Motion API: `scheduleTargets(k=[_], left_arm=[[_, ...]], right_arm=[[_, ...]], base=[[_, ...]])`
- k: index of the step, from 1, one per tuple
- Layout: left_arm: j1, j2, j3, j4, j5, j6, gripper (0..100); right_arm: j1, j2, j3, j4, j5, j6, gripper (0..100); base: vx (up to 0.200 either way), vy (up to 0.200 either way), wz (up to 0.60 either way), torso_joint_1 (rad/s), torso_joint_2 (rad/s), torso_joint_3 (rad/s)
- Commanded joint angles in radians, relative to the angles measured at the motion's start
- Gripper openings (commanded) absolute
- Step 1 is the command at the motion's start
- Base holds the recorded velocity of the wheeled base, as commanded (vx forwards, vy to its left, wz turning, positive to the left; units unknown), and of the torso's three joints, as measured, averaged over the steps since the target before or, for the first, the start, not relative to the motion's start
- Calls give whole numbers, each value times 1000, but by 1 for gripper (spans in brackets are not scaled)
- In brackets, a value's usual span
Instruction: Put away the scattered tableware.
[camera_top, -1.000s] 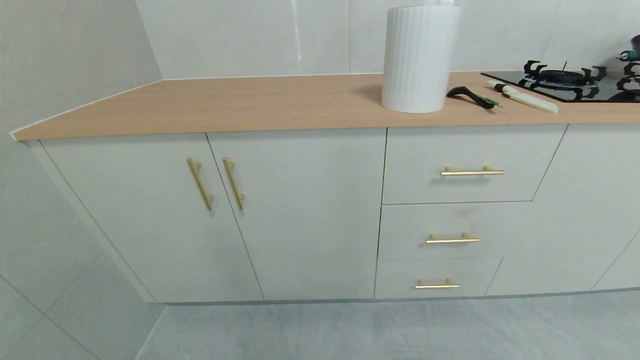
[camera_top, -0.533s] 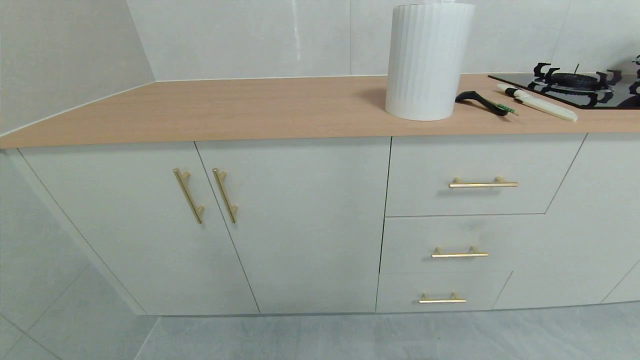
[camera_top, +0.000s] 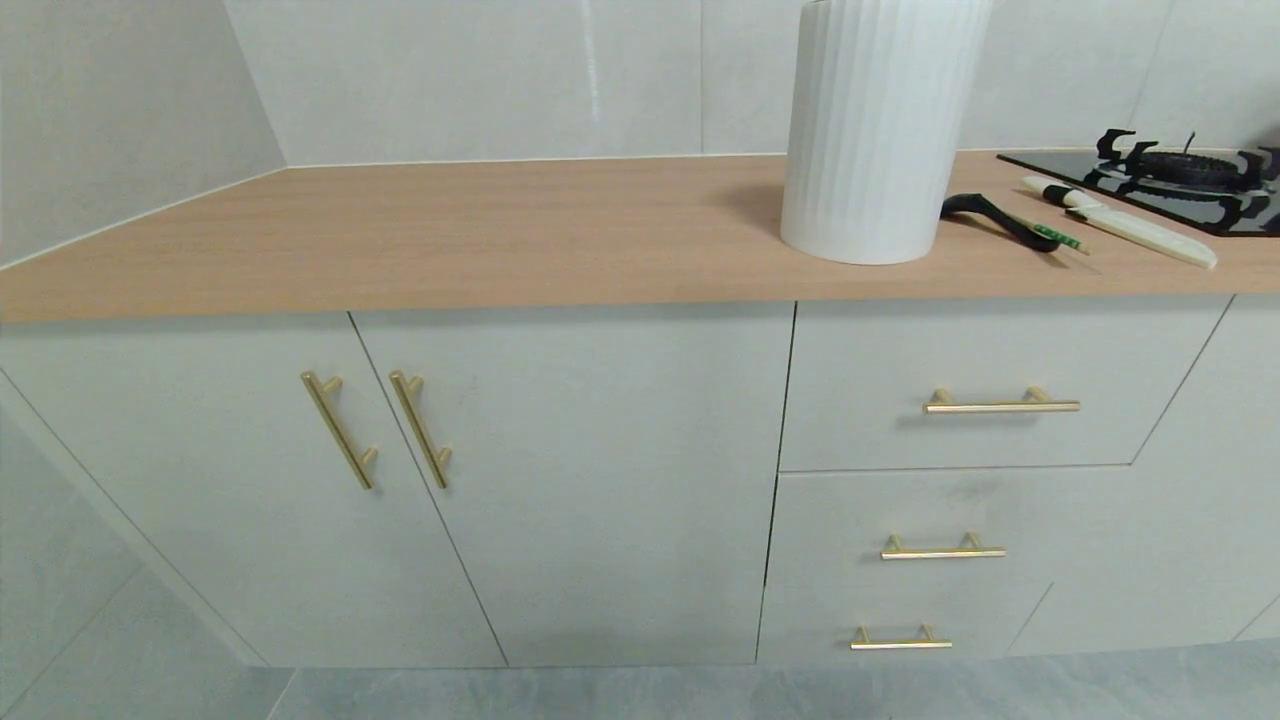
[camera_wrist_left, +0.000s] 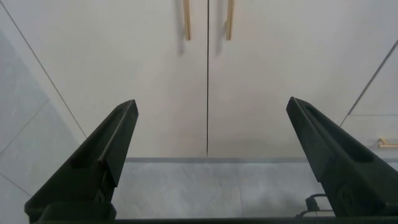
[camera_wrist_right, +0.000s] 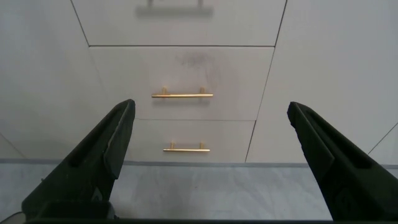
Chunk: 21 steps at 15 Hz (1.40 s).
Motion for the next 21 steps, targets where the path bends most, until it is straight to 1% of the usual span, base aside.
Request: scheduleTargets(k=[1, 5, 6, 8, 10, 11, 12, 14, 15, 19, 21], left_arm=[[0, 0, 1, 0, 0, 0, 100], [0, 0, 1, 0, 0, 0, 100], [0, 0, 1, 0, -1, 0, 100], [0, 0, 1, 0, 0, 1, 100], [0, 0, 1, 0, -1, 1, 100], [0, 0, 1, 0, 0, 0, 100], [0, 0, 1, 0, 0, 0, 100], [0, 0, 1, 0, 0, 0, 100], [0, 0, 1, 0, 0, 0, 100], [0, 0, 1, 0, 0, 0, 100], [0, 0, 1, 0, 0, 0, 100]], right_arm=[[0, 3, 0, 0, 1, -2, 100], [0, 2, -1, 0, 3, -14, 100], [0, 2, -1, -3, 3, -45, 100], [2, 9, -23, -5, 7, -64, 100], [14, 91, -193, 9, 38, -4, 100], [20, 187, -262, 14, 55, 15, 100], [20, 333, -316, 11, 67, 1, 100], [20, 502, -359, 8, 69, -10, 100], [23, 655, -403, 4, 66, -19, 100], [40, 1048, -510, 1, 70, -24, 100], [40, 1224, -550, -45, 64, -30, 100]], base=[[0, 0, 0, 0, 0, 0], [0, 0, 0, 0, 0, 0], [0, 0, 0, 0, 0, 0], [0, 0, 0, 0, 0, 0], [0, 0, 0, 0, 0, 0], [0, 0, 0, 0, 0, 0], [0, 0, 0, 0, 0, 0], [0, 0, 0, 0, 0, 0], [0, 0, 0, 0, 0, 0], [0, 0, 0, 0, 0, 0], [0, 0, 0, 0, 0, 0]])
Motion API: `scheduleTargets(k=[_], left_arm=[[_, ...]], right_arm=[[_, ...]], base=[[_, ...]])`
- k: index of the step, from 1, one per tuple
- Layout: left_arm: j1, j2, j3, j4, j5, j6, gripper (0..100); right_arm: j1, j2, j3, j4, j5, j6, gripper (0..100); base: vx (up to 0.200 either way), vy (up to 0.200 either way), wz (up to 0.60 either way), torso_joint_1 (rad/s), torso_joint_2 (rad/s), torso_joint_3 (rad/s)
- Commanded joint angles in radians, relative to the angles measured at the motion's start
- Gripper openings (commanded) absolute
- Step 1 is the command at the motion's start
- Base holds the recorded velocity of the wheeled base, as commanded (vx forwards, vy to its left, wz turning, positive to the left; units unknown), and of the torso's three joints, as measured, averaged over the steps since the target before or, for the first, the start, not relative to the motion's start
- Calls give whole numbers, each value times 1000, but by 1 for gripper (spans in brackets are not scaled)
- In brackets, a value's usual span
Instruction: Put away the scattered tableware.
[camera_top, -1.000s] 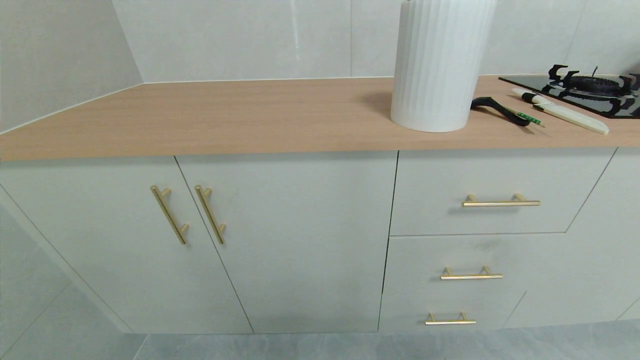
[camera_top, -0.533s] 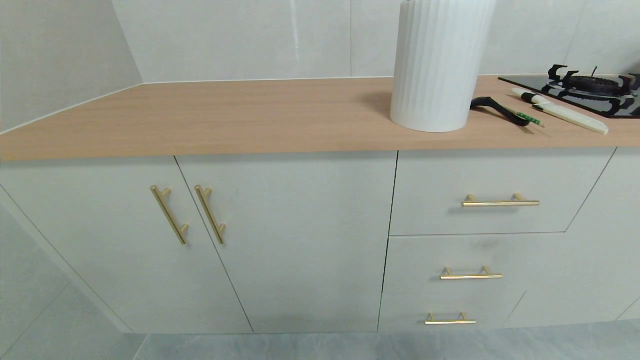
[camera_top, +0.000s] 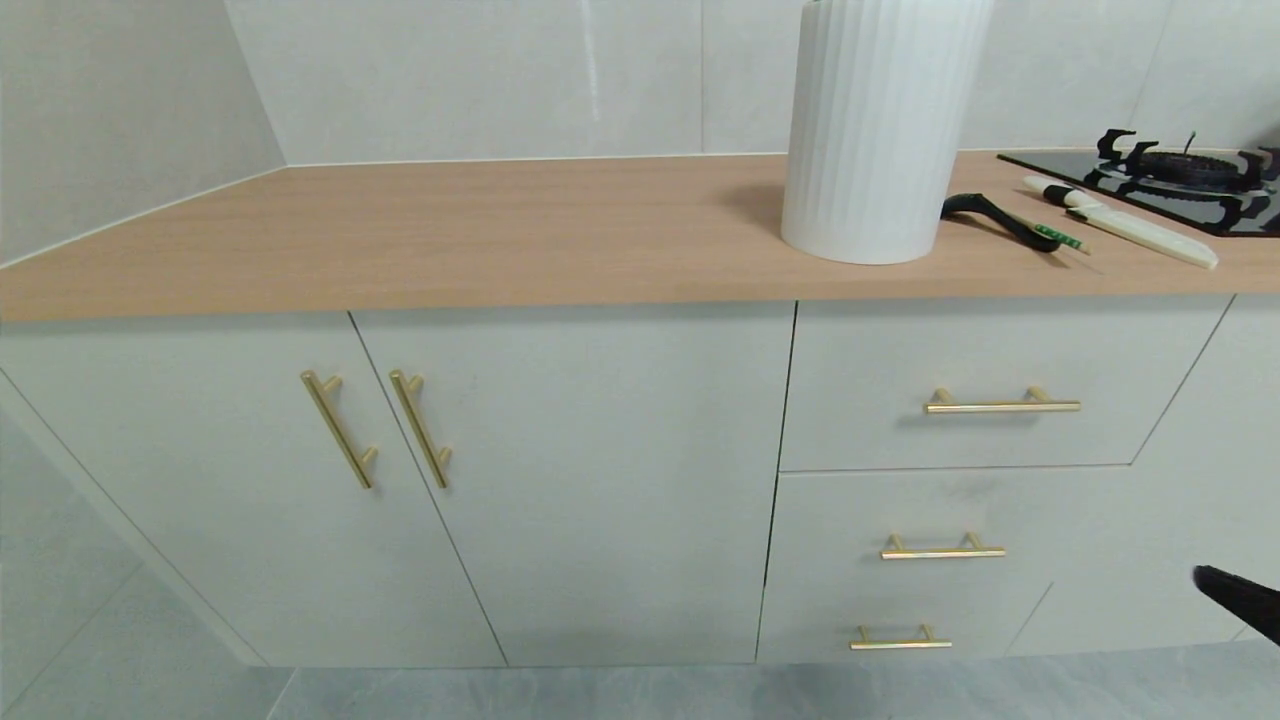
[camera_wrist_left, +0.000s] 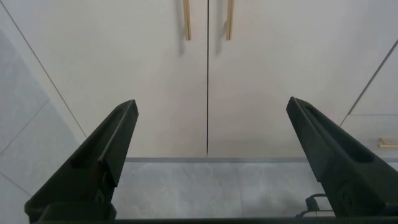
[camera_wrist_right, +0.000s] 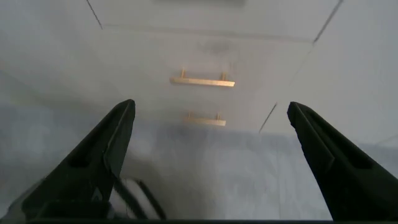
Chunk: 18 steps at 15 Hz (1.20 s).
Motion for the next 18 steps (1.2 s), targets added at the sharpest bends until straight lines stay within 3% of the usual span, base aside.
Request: scheduleTargets(k=[1, 8, 15, 18], left_arm=[[0, 0, 0, 0, 1, 0, 100], [0, 0, 0, 0, 1, 1, 100], [1, 0, 0, 0, 1, 0, 100], [0, 0, 0, 0, 1, 0, 100]], right_arm=[[13, 404, -109, -74, -15, -6, 100], [48, 800, -37, -351, -27, -3, 100], [48, 1254, 67, -1042, -178, -6, 100], [50, 1337, 67, -1205, -188, -23, 100]], base=[[0, 0, 0, 0, 0, 0], [0, 0, 0, 0, 0, 0], [0, 0, 0, 0, 0, 0], [0, 0, 0, 0, 0, 0]])
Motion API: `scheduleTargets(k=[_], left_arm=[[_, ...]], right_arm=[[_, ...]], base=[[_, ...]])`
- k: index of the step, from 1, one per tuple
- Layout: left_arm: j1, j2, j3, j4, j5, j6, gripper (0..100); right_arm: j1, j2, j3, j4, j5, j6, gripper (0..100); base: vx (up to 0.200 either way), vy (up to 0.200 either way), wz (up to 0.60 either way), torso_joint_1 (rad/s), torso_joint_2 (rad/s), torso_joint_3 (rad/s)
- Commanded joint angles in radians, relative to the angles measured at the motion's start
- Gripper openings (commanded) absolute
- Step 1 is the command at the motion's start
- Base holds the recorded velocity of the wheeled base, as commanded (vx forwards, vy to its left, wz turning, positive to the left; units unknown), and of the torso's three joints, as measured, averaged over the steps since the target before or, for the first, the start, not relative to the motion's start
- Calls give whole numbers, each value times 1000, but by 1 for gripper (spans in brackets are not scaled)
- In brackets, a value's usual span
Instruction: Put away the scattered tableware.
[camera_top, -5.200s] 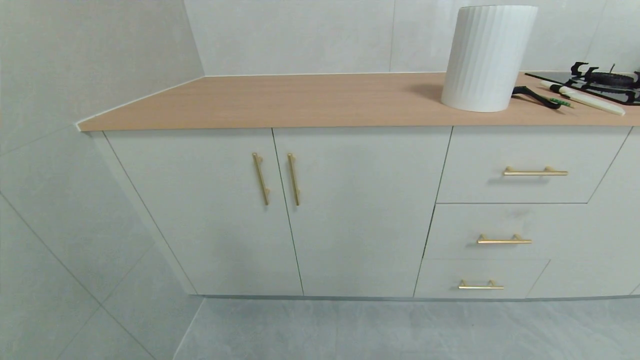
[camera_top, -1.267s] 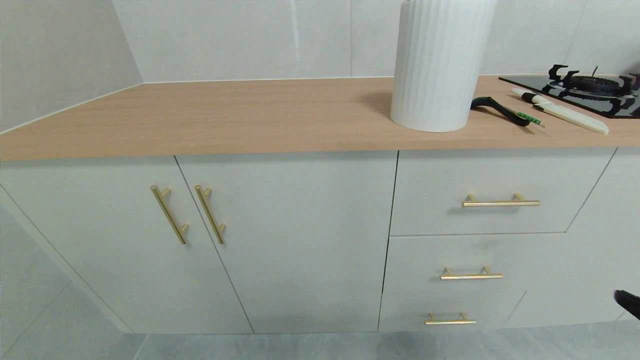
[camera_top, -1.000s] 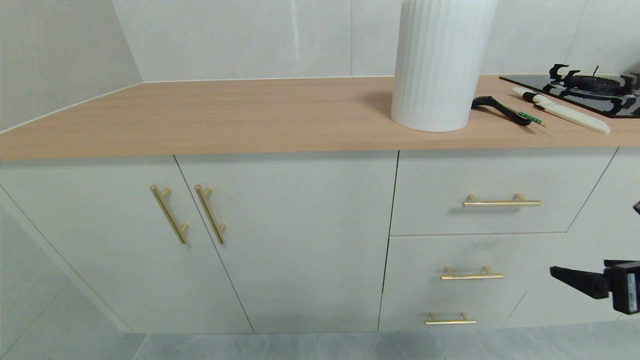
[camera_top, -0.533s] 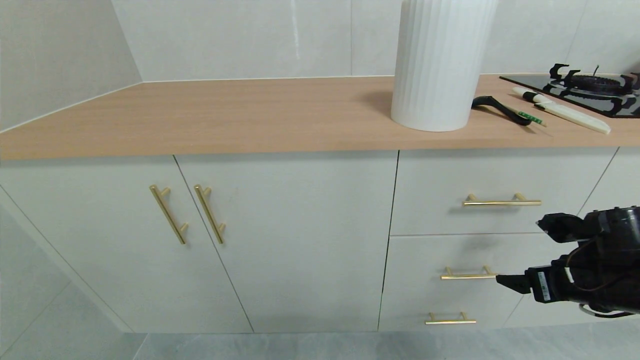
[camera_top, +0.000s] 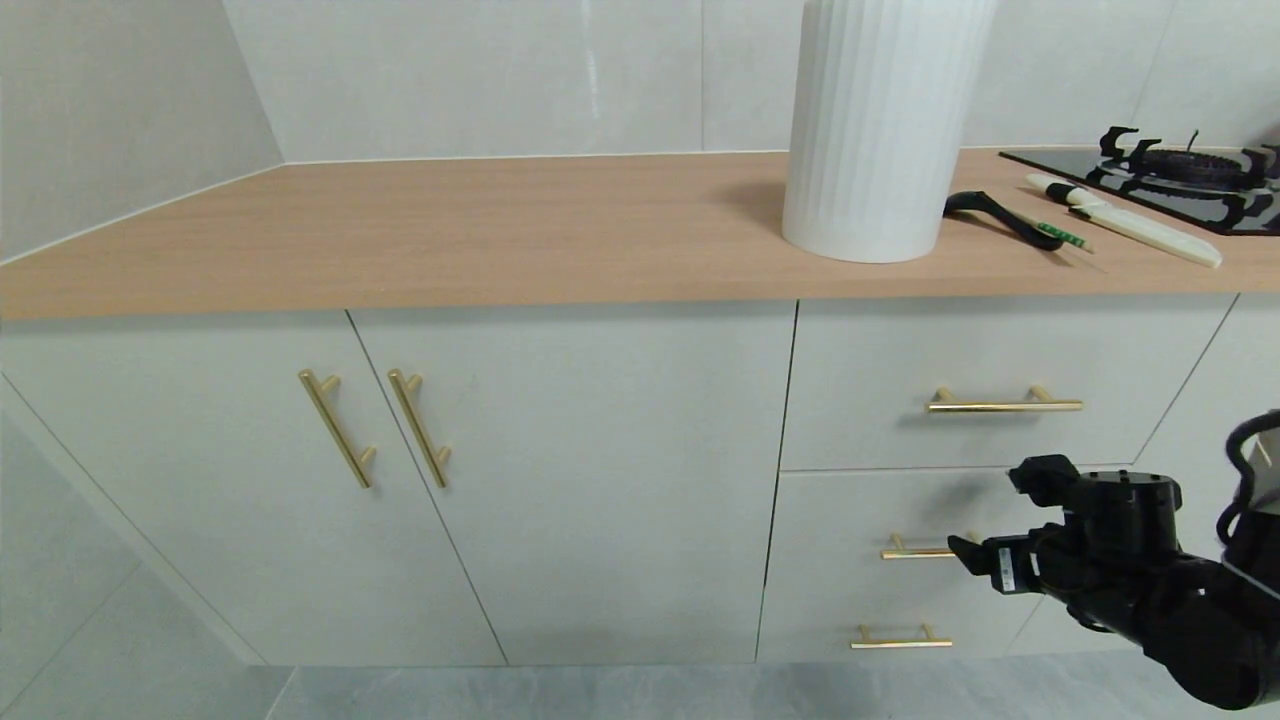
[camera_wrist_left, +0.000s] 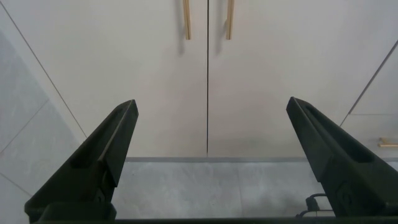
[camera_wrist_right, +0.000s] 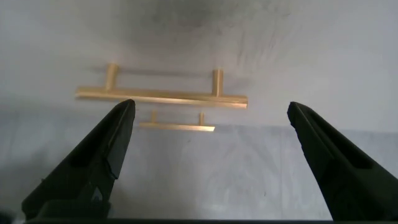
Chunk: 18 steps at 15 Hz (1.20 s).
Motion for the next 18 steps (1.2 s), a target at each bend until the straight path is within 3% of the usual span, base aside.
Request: scheduleTargets(k=[1, 5, 18], left_arm=[[0, 0, 0, 0, 1, 1, 100], [0, 0, 0, 0, 1, -1, 100], [0, 0, 0, 0, 1, -1, 100]], right_arm=[[2, 102, -2, -13, -4, -11, 100], [21, 133, -111, -12, -21, -22, 100], [22, 203, -168, -12, -39, -26, 100]], base=[[0, 0, 0, 0, 0, 0], [0, 0, 0, 0, 0, 0], [0, 0, 0, 0, 0, 0]])
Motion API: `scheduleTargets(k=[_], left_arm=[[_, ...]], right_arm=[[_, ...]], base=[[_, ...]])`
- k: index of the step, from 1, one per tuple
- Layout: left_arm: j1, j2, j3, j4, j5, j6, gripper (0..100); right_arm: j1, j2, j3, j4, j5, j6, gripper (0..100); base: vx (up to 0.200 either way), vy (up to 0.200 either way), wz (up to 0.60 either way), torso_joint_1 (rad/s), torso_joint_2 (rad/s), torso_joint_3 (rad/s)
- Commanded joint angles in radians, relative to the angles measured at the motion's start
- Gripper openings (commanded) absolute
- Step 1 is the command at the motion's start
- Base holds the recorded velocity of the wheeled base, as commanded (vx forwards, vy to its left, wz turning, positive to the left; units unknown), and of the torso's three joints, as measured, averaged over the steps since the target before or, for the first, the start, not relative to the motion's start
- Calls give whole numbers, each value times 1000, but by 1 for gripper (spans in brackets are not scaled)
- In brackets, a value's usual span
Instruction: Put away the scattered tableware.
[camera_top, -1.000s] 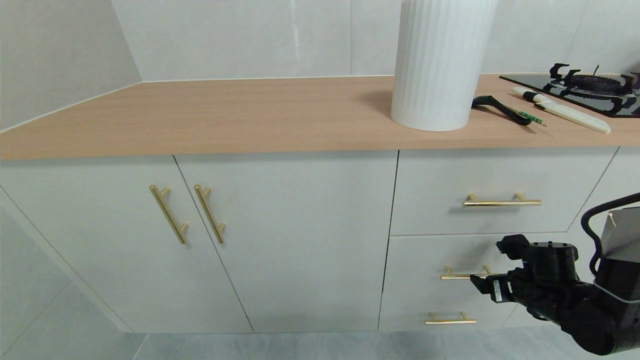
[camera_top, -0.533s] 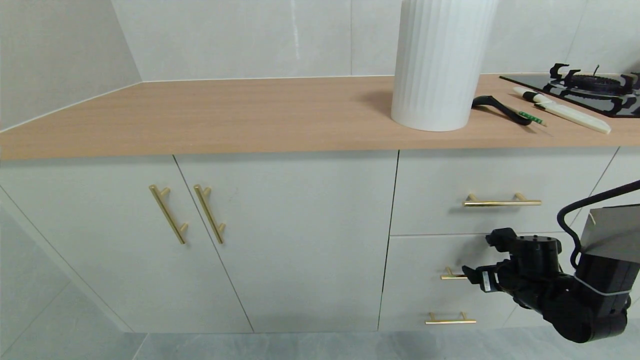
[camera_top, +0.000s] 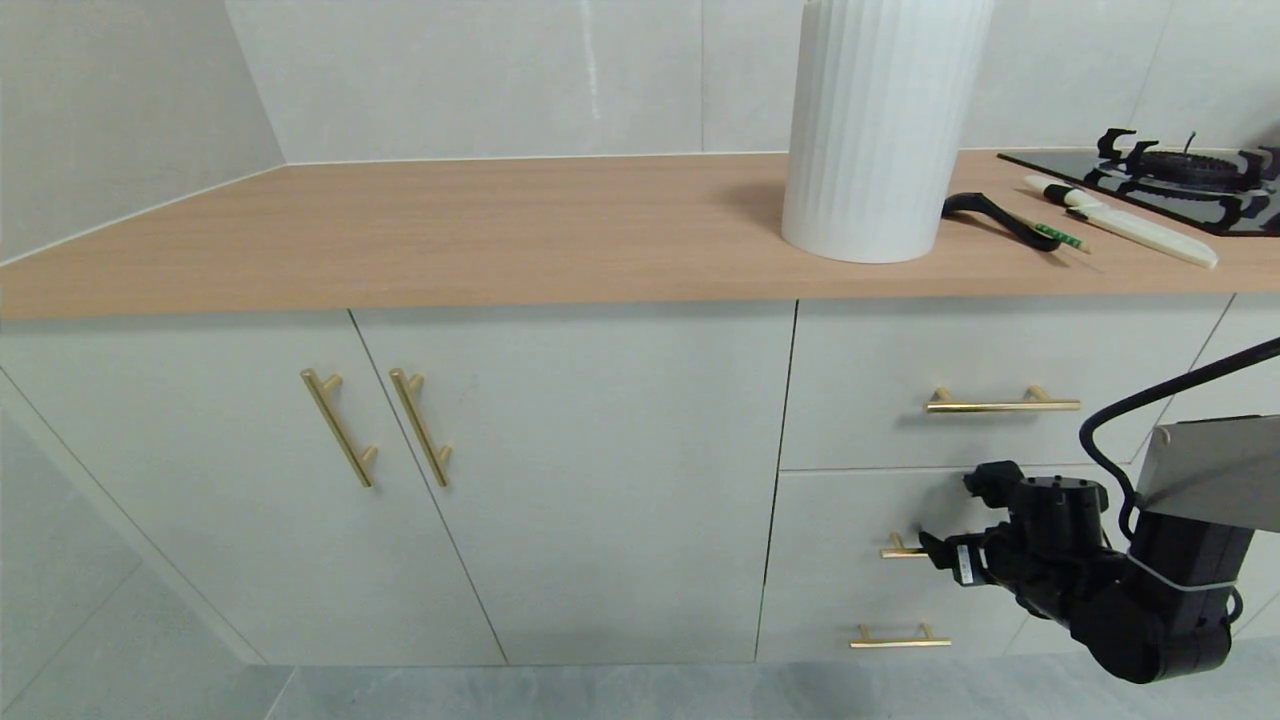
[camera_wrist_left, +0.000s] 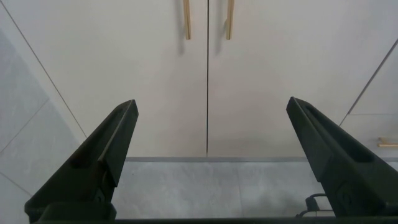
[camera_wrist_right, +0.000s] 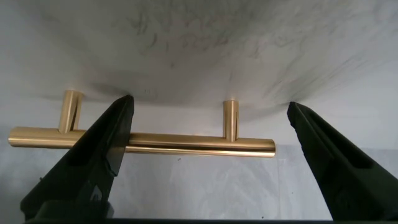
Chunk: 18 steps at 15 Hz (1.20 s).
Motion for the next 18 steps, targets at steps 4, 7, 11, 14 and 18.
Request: scheduleTargets(k=[4, 7, 11, 14, 18], left_arm=[[0, 0, 0, 0, 1, 1, 100], [0, 0, 0, 0, 1, 0, 100], [1, 0, 0, 0, 1, 0, 100], [0, 0, 0, 0, 1, 0, 100], [0, 0, 0, 0, 1, 0, 100]], right_arm=[[1, -6, 23, 8, 1, -4, 100], [2, -7, 54, 8, 1, -13, 100], [2, -41, 101, 8, 1, -18, 100], [4, -348, 256, 71, 4, -47, 100], [36, -811, 115, 634, 15, -39, 100]], base=[[0, 0, 0, 0, 0, 0], [0, 0, 0, 0, 0, 0], [0, 0, 0, 0, 0, 0], [0, 0, 0, 0, 0, 0], [0, 0, 0, 0, 0, 0]])
